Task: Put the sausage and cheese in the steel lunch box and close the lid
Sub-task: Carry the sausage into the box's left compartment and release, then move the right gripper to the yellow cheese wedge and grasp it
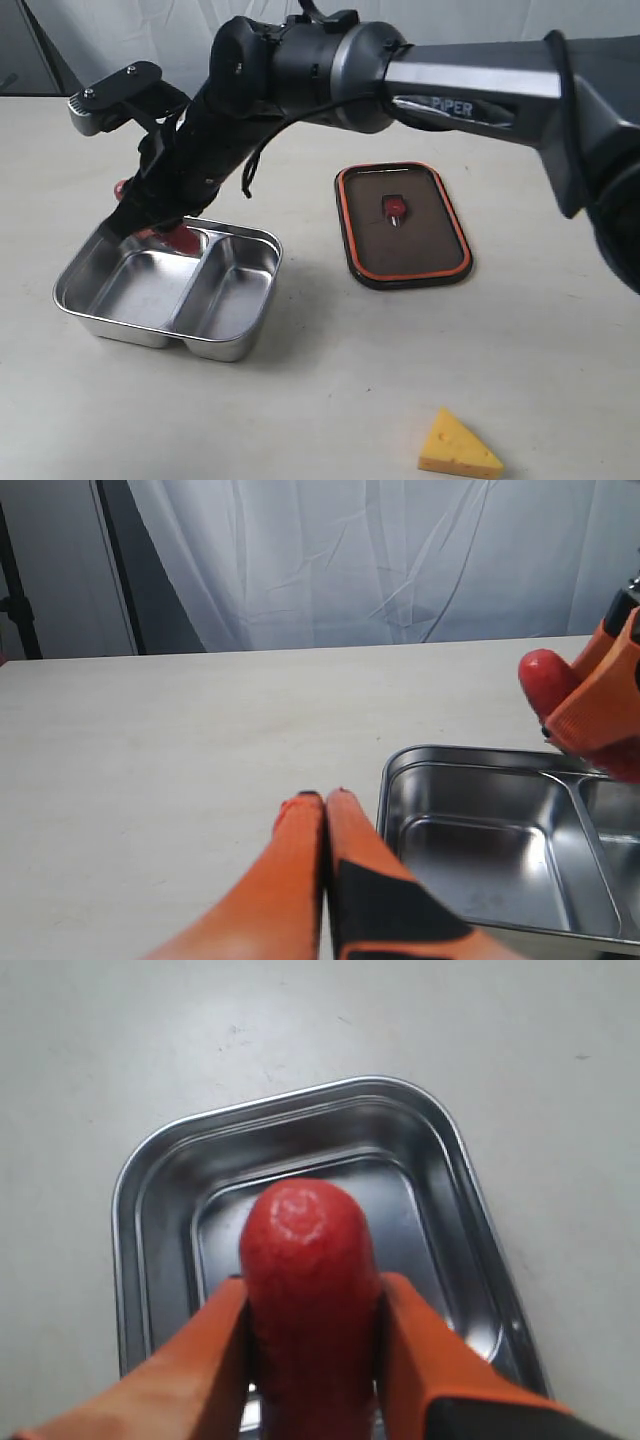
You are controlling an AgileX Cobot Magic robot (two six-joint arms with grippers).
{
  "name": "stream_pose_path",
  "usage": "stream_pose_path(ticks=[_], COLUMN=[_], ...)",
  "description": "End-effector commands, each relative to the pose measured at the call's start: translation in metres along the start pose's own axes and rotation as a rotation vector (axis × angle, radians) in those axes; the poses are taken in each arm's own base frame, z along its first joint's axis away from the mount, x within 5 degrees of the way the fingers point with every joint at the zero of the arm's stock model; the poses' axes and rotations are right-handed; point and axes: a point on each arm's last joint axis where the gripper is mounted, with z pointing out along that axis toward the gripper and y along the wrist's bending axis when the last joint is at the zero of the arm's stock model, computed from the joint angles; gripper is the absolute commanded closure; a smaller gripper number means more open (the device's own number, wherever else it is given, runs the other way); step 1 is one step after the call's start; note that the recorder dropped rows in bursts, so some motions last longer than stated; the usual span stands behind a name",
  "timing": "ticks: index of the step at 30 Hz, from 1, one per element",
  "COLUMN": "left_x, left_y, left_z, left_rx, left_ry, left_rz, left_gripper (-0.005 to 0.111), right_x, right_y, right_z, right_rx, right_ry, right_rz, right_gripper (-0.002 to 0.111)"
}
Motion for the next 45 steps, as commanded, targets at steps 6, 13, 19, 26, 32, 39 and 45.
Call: stream_pose_path(ticks=[6,13,19,26,32,39,45], left_x=[0.001,0.001,0.001,0.001,0.001,0.001,0.001], left_y=[0.000,0.000,0.000,0.000,0.000,0.000,0.000], left_z=[0.000,0.000,0.000,0.000,0.000,0.000,0.000], left_rx=[-0.001,-0.001,-0.001,-0.001,-0.001,-0.001,-0.001], left_ry=[-0.008,-0.008,-0.008,-0.008,-0.008,-0.008,-0.008], left_rz=[-0.001,-0.001,-0.001,-0.001,-0.001,-0.001,-0.001], left_gripper=[0.107,0.107,0.107,0.107,0.107,0.107,0.107], right_x=[-0.006,-0.004,0.001,0.009,0.064,0.133,0.185], right_y=[-0.002,-0.004,0.003,0.016,0.021,0.016,0.028], right_z=[0.015,0.010,-0.030,-0.073,-0.093,-0.137,-0.152], right_rx=[-0.029,-0.002,-0.005,0.008,0.080,0.154,0.164], right_ry=[0.022,0.062,0.241,0.298,0.372,0.309,0.370], right_rz=[0.014,-0.035,-0.137,-0.122,-0.130,0.038,0.106], right_gripper=[0.058,0.055,0.055,0.055,0.055,0.055,0.055])
